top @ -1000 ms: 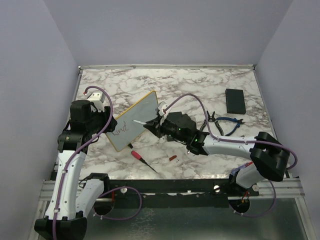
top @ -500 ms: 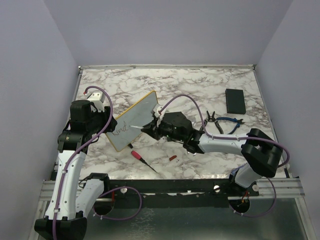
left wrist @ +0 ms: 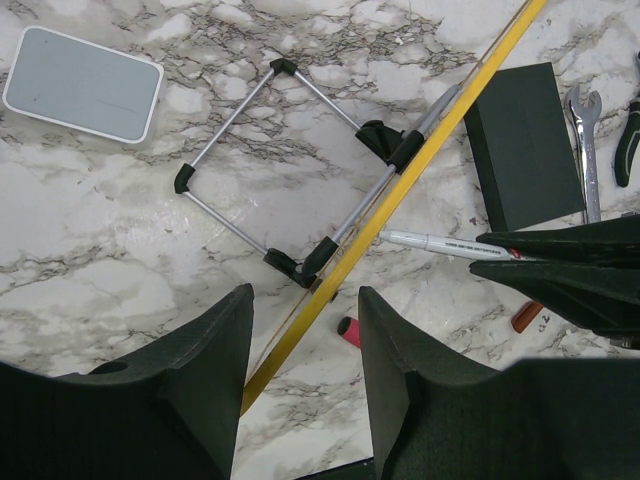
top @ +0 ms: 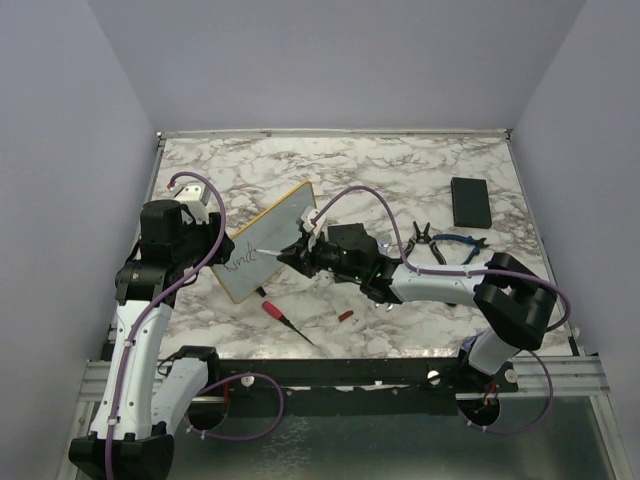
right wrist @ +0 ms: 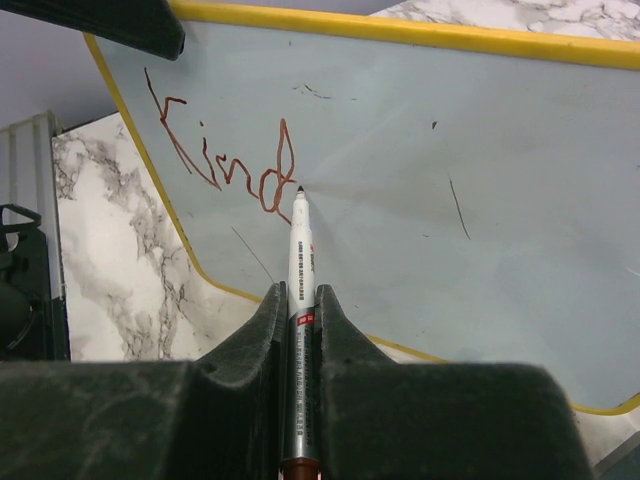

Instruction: Write a sentence on the whiteboard

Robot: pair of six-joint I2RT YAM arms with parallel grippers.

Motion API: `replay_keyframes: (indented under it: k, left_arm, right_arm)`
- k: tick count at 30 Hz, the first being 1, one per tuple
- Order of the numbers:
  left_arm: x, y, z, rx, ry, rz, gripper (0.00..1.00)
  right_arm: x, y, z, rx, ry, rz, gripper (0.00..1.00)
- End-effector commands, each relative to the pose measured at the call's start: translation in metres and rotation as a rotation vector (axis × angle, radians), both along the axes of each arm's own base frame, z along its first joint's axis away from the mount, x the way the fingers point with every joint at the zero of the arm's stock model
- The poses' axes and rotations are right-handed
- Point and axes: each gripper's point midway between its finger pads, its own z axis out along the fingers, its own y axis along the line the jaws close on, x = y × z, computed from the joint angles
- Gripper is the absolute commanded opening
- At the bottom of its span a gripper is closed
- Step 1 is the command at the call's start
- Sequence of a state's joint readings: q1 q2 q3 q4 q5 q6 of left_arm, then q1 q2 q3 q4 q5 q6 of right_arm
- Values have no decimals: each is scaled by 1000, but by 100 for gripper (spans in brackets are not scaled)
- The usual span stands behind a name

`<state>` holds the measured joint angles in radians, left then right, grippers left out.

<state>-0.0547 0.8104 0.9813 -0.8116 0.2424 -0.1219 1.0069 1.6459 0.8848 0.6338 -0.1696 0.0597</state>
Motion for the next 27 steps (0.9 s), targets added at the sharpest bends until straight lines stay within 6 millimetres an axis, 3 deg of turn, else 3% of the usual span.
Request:
replay_keyframes:
  k: [1,12,27]
  left_arm:
    - [-5,-4,-3,-11,18,-21,47]
    - [-5,-4,-2,-11,15,-21,47]
    - [-6,-4,-2,-10,13,-20,47]
  right_arm:
    - [6,4,-9,-19,12,-28,1]
    - [3,-1,-28,-49,53,-33,1]
    - [13,-9,21,59,-6,-106,1]
